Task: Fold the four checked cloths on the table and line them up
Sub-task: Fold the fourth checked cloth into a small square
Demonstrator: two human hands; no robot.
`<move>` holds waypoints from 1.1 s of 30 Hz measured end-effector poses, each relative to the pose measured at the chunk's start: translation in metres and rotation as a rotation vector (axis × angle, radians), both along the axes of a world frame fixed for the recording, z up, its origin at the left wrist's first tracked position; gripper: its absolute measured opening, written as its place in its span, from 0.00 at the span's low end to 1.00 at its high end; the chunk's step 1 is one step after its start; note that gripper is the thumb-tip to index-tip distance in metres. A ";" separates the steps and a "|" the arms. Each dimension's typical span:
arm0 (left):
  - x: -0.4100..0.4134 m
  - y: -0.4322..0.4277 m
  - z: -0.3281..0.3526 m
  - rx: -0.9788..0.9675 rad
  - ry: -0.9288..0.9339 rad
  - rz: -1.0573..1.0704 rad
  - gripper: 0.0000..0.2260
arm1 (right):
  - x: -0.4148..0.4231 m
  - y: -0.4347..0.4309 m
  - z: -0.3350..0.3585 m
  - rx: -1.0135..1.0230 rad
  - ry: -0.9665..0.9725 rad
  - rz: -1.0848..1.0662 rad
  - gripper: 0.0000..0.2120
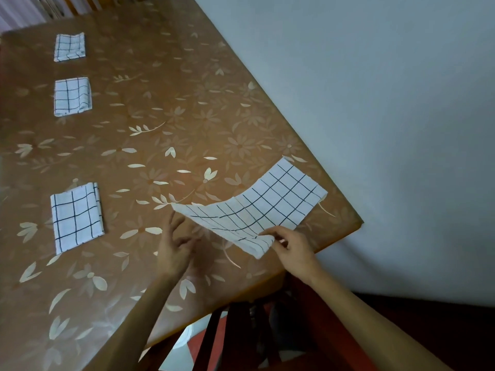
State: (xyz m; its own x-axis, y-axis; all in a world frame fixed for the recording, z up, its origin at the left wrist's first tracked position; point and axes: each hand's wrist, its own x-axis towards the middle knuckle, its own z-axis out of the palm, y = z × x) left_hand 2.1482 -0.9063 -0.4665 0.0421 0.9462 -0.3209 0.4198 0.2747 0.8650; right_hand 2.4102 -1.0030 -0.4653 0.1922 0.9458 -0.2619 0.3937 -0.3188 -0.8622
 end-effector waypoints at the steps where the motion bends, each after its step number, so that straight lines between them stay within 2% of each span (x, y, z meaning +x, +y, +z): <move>1: 0.006 0.002 -0.001 -0.008 0.008 -0.070 0.34 | 0.005 -0.003 -0.001 -0.020 0.017 0.005 0.14; 4: 0.024 0.009 0.000 0.023 0.043 -0.285 0.32 | 0.018 -0.013 -0.003 -0.069 0.037 0.033 0.16; 7: 0.033 0.018 -0.011 0.096 0.111 -0.411 0.29 | 0.027 -0.021 -0.003 -0.093 0.022 0.044 0.17; 8: 0.028 0.025 -0.029 0.065 0.159 -0.412 0.27 | 0.029 -0.023 -0.003 -0.094 0.030 0.046 0.17; 10: 0.016 0.036 -0.072 -0.099 0.275 -0.420 0.32 | 0.032 -0.026 -0.001 -0.080 0.040 0.042 0.18; 11: 0.016 0.035 -0.072 -0.204 0.345 -0.428 0.34 | 0.034 -0.027 0.000 -0.077 0.043 0.040 0.17; 12: 0.021 0.031 -0.059 -0.261 0.394 -0.477 0.27 | 0.035 -0.028 0.000 -0.075 0.038 0.031 0.15; 13: 0.028 0.025 -0.042 -0.222 0.410 -0.552 0.18 | 0.036 -0.030 0.000 -0.073 0.036 0.017 0.13; 14: 0.037 0.019 -0.022 -0.106 0.413 -0.613 0.13 | 0.037 -0.031 0.000 -0.072 0.038 -0.004 0.11; 15: 0.041 0.015 -0.015 0.047 0.368 -0.635 0.11 | 0.038 -0.032 -0.001 -0.069 0.051 -0.032 0.09; 17: 0.040 0.006 -0.001 0.218 0.305 -0.643 0.11 | 0.040 -0.035 -0.001 -0.063 0.065 -0.090 0.06; 21: 0.020 -0.002 -0.007 0.101 0.307 -0.794 0.08 | 0.034 -0.036 -0.001 -0.068 0.114 -0.149 0.07; 23: 0.017 -0.009 -0.006 0.056 0.306 -0.779 0.06 | 0.030 -0.035 -0.002 -0.103 0.145 -0.174 0.07; 26: 0.016 -0.017 -0.010 -0.015 0.263 -0.651 0.10 | 0.027 -0.029 -0.007 -0.140 0.113 -0.214 0.09; 28: 0.015 -0.017 -0.013 -0.066 0.186 -0.586 0.08 | 0.027 -0.024 -0.010 -0.165 0.049 -0.234 0.09; 33: 0.013 -0.017 -0.034 -0.141 0.166 -0.565 0.07 | 0.023 -0.009 -0.023 -0.221 -0.124 -0.204 0.10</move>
State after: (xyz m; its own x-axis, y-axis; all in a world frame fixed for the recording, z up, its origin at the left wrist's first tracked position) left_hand 2.1615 -0.9229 -0.5003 0.4642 0.7396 -0.4873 0.6606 0.0774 0.7467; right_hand 2.4330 -1.0125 -0.4887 0.4148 0.8073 -0.4198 0.4001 -0.5762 -0.7126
